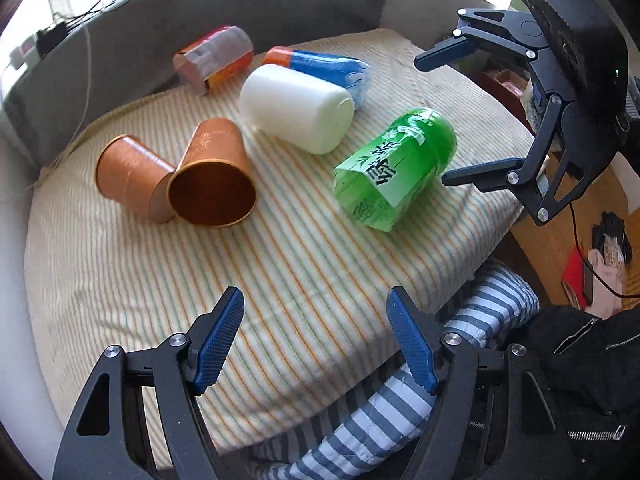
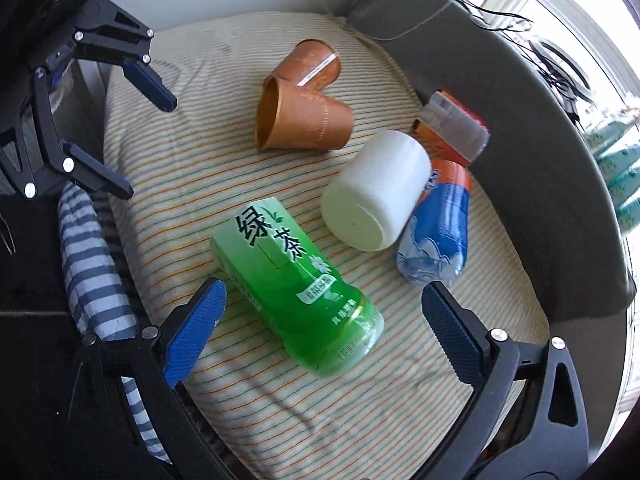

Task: Flip cup upright
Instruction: 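Close the right gripper around the green bottle lying on the mattress, then lift the green bottle with the right gripper and rotate it cap-up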

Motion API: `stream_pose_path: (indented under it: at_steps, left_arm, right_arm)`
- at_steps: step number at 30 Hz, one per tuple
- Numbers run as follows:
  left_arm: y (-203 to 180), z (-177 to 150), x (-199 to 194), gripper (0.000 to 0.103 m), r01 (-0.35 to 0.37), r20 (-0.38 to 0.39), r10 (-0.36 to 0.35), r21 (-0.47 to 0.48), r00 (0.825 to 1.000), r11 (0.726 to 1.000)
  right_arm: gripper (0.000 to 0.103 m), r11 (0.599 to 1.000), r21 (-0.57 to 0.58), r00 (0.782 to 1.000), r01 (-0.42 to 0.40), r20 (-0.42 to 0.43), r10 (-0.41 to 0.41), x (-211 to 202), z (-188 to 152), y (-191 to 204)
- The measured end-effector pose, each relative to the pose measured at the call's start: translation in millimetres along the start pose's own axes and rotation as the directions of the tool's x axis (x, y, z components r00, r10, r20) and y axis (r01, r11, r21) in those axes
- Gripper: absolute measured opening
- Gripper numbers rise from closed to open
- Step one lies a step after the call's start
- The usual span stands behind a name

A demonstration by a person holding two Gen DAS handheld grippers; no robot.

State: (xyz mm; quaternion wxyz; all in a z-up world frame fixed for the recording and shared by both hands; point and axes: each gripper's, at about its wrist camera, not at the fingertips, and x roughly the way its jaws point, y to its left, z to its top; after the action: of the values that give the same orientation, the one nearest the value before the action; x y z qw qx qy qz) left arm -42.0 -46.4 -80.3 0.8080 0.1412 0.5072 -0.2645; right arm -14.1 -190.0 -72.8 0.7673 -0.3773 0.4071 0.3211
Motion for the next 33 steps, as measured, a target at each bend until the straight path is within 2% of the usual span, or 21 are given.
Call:
stream_pose_path:
  at_steps: [4,8,17,19,25,30,33]
  left_arm:
    - [6.3,-16.3,-2.6,0.074,0.000,0.022,0.002,-0.072,1.000,0.997]
    - [4.2,-24.9,-5.9,0.074,-0.010,0.029,0.012,-0.077,1.000,0.997]
    - [7.9,-32.7,-11.8,0.074,0.006,0.049,-0.001,-0.100,0.999,0.995]
    - [9.0,-32.8,-12.0,0.074,0.009,0.053,-0.004,-0.102,0.999,0.995]
    - [12.1,-32.8,-11.4,0.074,0.017,0.065,-0.010,-0.115,0.998,0.993]
    - [16.1,-33.4,-8.5,0.074,0.018,0.063,-0.010,-0.128,0.998,0.992]
    - [17.0,-33.2,-7.1,0.074,0.026,0.067,-0.017,-0.131,0.998,0.991]
  right_arm:
    - [0.100,0.992,-0.123,0.998,-0.005,-0.065,-0.003,16.1,12.9,17.6]
    - [0.100,0.967,-0.254,0.990,0.016,-0.130,-0.050,32.6,22.8,33.3]
    - [0.100,0.934,-0.357,0.968,0.035,-0.219,-0.120,54.3,29.2,32.9]
    - [0.094,0.924,-0.380,0.962,0.038,-0.236,-0.136,58.4,28.2,32.5]
    - [0.068,0.929,-0.370,0.949,0.015,-0.287,-0.130,75.3,25.7,24.0]
    - [0.067,0.956,-0.292,0.965,0.012,-0.249,-0.088,70.6,26.8,11.2]
    - [0.067,0.983,-0.186,0.984,0.005,-0.173,-0.038,58.2,27.5,-1.8]
